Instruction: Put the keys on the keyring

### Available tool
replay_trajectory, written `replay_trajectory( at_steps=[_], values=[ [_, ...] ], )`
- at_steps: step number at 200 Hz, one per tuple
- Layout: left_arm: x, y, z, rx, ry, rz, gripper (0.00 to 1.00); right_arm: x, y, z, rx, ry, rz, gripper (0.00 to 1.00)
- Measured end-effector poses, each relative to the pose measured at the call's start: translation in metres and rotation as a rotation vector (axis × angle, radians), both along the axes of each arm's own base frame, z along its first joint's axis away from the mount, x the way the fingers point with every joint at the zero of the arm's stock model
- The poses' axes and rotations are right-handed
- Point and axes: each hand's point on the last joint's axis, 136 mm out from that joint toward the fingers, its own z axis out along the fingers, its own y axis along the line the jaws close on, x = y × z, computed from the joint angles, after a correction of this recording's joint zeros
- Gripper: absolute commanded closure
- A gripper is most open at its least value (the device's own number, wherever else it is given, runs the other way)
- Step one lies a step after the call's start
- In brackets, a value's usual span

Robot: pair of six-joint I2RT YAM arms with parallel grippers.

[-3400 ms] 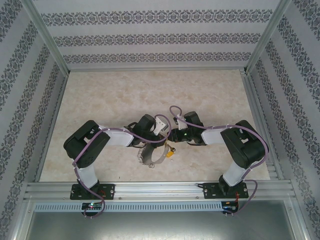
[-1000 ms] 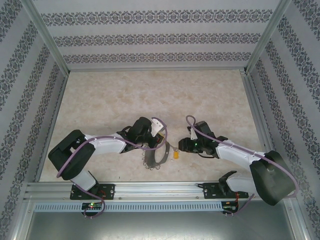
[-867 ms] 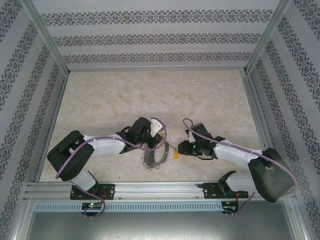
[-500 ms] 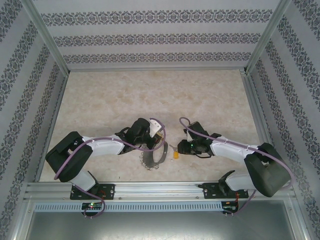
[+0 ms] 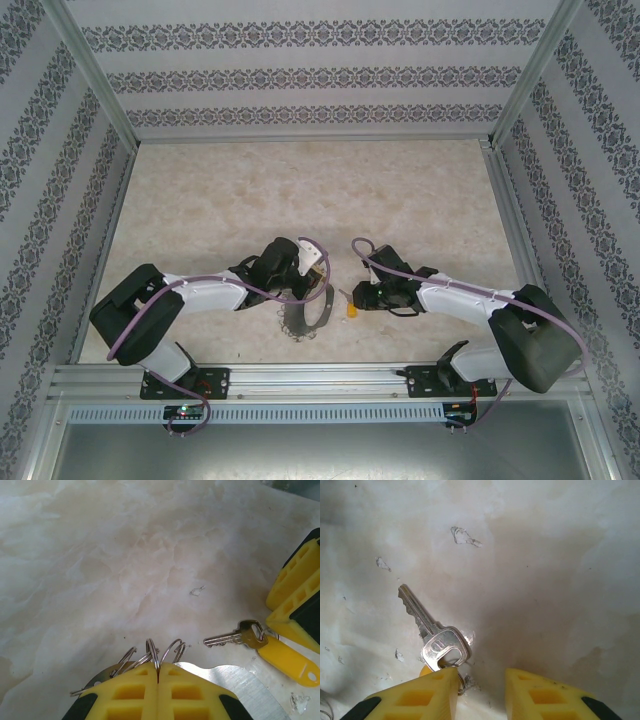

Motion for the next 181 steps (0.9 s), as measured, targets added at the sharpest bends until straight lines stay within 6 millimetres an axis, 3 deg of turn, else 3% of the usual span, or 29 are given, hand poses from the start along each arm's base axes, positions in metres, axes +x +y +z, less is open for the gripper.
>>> replay_trajectory(
  at_steps=[74,181],
  values=[
    [0.000,0.000,0.003,-0.005,-0.005,0.000,1.00,0.001,0.021,0.005,0.054,-0.020,0.059,0.69],
    [0.000,0.000,0.003,-0.005,-0.005,-0.001,1.00,0.001,0.023,0.003,0.058,-0.020,0.076,0.77]
  ],
)
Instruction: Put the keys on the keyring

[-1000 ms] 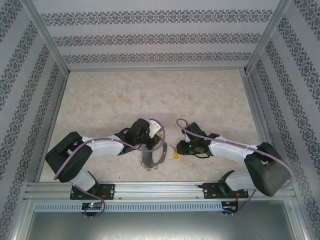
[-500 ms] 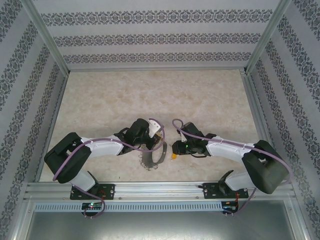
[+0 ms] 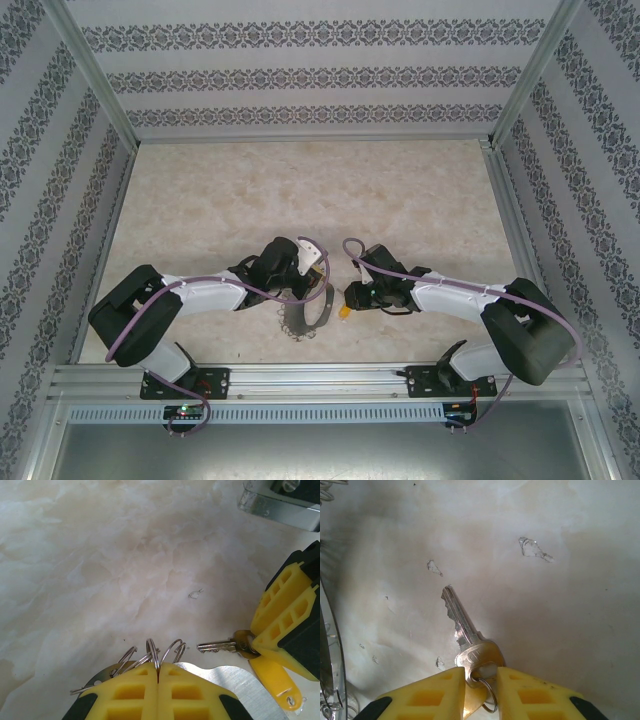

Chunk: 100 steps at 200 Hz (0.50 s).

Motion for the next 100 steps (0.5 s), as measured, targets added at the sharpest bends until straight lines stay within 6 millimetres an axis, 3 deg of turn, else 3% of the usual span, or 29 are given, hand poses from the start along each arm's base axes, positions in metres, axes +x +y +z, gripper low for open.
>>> replay_trajectory(
  at_steps=[100],
  values=[
    [-0.0002,-0.0005,0.0004,-0.002,0.001,-0.002,1.00,-0.0057,-0.0045,-0.0057,-0.006,0.008,0.000,0.89]
  ],
)
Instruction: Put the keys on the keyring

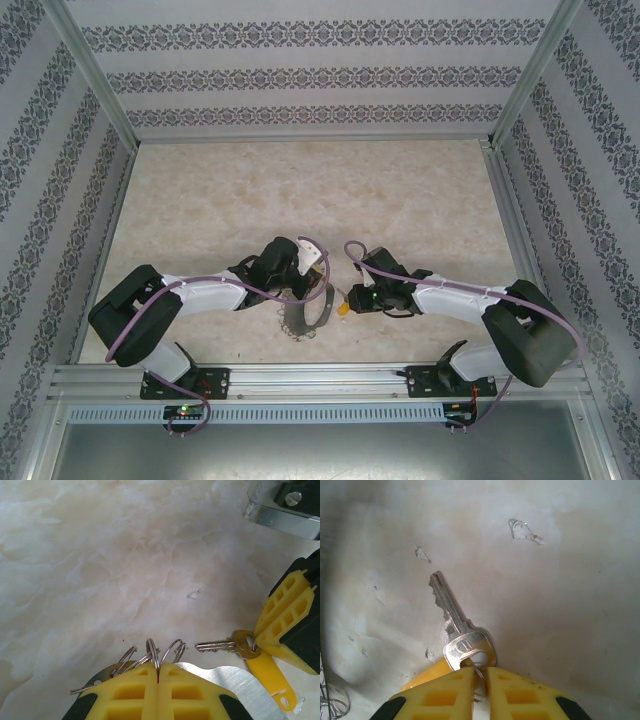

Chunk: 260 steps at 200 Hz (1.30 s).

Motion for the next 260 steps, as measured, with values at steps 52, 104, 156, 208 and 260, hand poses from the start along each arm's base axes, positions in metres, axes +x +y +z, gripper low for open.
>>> replay_trajectory(
  at_steps=[52,104,156,208,260],
  values=[
    [0.000,0.000,0.000,0.000,0.000,0.000,1.00,0.004,0.003,0.002,0.014,-0.014,-0.004,1.00],
    [0.001,0.001,0.000,0.004,-0.004,0.007,1.00,0.010,-0.001,0.020,0.060,-0.065,-0.038,1.00],
    [0.005,0.002,0.008,-0.001,-0.034,0.021,1.00,0.030,-0.019,0.058,0.150,-0.174,-0.137,1.00],
    [0.005,0.002,0.013,-0.016,-0.070,0.007,1.00,0.036,-0.014,0.079,0.216,-0.243,-0.102,1.00],
    [0.004,0.001,0.015,-0.016,-0.080,-0.008,1.00,0.038,0.000,0.096,0.278,-0.341,0.021,1.00]
  ],
)
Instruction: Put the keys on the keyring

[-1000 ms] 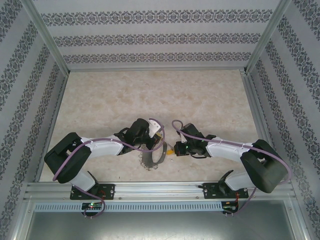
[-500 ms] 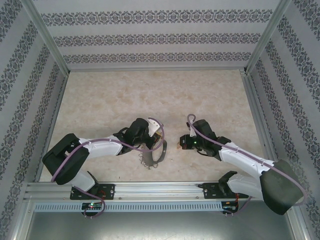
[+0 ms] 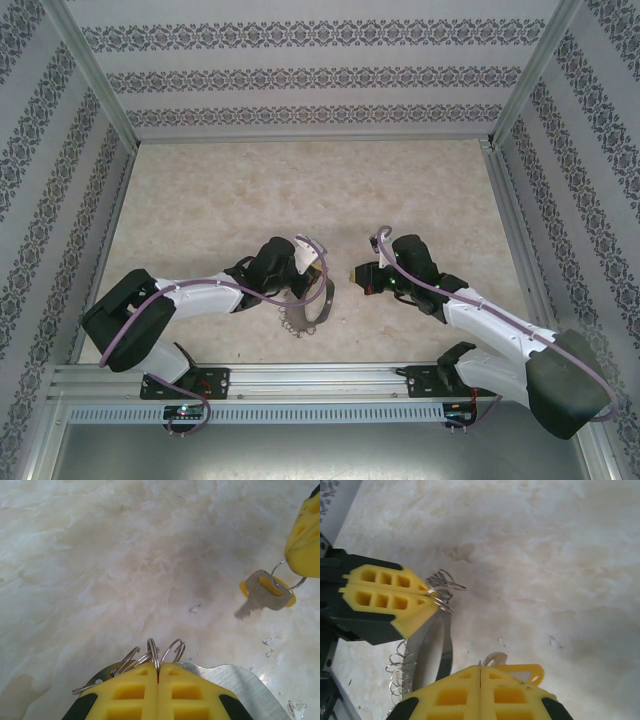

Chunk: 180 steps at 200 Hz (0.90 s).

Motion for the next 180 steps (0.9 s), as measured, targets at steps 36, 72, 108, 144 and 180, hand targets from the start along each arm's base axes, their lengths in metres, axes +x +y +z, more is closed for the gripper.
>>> replay_trajectory(
  at_steps=[36,72,108,144,180],
  values=[
    [0.000,-0.002,0.001,-0.004,0.002,-0.006,1.00,0.001,0.012,-0.003,0.015,-0.024,0.079,1.00],
    [0.002,-0.008,0.010,-0.025,-0.003,-0.022,1.00,0.004,0.022,-0.011,0.022,-0.015,0.134,1.00],
    [0.001,-0.010,0.013,-0.034,0.001,-0.035,1.00,0.009,0.030,-0.006,0.045,-0.033,0.157,1.00],
    [0.000,-0.012,0.014,-0.039,0.006,-0.045,1.00,0.017,0.036,0.002,0.057,-0.072,0.169,1.00],
    [-0.001,-0.013,0.014,-0.038,0.012,-0.050,1.00,0.021,0.046,0.008,0.067,-0.088,0.191,1.00]
  ],
)
